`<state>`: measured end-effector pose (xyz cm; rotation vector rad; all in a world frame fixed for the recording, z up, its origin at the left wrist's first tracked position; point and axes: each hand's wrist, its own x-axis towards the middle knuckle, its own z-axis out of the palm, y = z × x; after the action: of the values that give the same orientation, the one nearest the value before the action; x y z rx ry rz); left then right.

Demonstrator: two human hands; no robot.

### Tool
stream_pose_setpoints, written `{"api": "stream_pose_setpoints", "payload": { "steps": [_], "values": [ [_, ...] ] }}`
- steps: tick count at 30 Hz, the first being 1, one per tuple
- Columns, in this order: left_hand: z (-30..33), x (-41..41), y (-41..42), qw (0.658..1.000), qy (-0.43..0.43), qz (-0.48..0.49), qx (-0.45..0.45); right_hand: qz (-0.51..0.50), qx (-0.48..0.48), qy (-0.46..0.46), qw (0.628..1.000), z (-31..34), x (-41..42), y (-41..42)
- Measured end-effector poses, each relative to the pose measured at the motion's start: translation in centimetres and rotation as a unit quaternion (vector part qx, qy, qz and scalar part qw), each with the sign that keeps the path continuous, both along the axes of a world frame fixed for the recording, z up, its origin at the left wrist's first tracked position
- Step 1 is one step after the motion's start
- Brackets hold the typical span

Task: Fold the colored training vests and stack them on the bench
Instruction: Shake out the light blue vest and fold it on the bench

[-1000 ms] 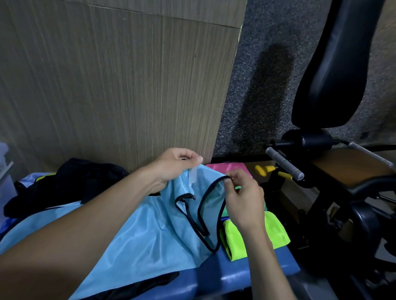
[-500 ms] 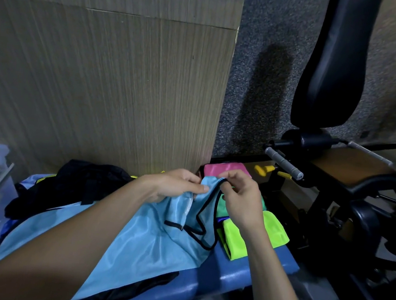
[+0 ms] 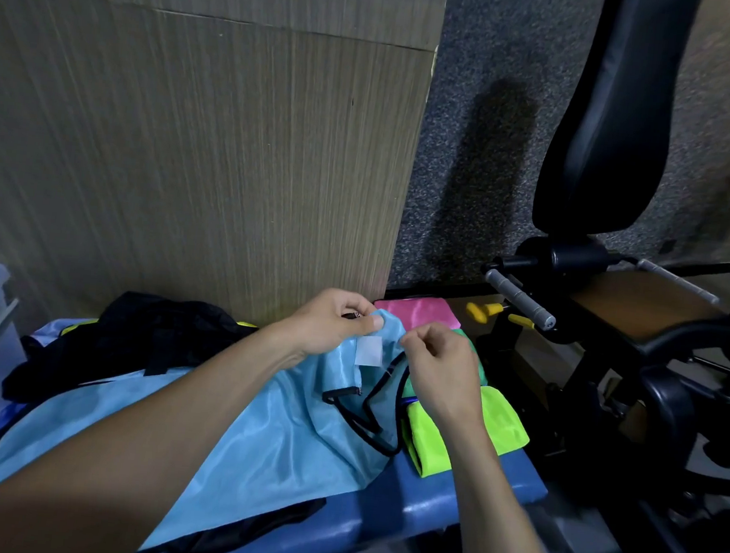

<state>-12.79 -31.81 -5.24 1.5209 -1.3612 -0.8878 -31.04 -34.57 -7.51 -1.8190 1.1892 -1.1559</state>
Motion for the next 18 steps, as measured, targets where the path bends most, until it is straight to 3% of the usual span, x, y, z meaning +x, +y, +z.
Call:
{"api": "stream_pose_setpoints", "payload": {
  "steps": [4, 11, 15, 18],
  "values": [
    [0.3, -0.6, 0.1, 0.998, 0.057, 0.003, -0.008, -0.003, -0.008, -0.009, 1.0, -0.1, 0.1, 0.1],
    [1.6, 0.3, 0.4, 0.964, 0.266, -0.018, 0.022, 0.019, -0.036, 0.052, 0.998, -0.5, -0.3, -0.3],
    [1.8, 0.5, 0.5, 0.982, 0.19, -0.009, 0.014, 0.045, -0.05, 0.036, 0.997, -0.8, -0.4, -0.5],
    [1.7, 0.1, 0.8, 0.981, 0.189, -0.046, 0.001, 0.097, -0.029, 0.014, 0.995, -0.5, 0.1, -0.2]
  ]
}}
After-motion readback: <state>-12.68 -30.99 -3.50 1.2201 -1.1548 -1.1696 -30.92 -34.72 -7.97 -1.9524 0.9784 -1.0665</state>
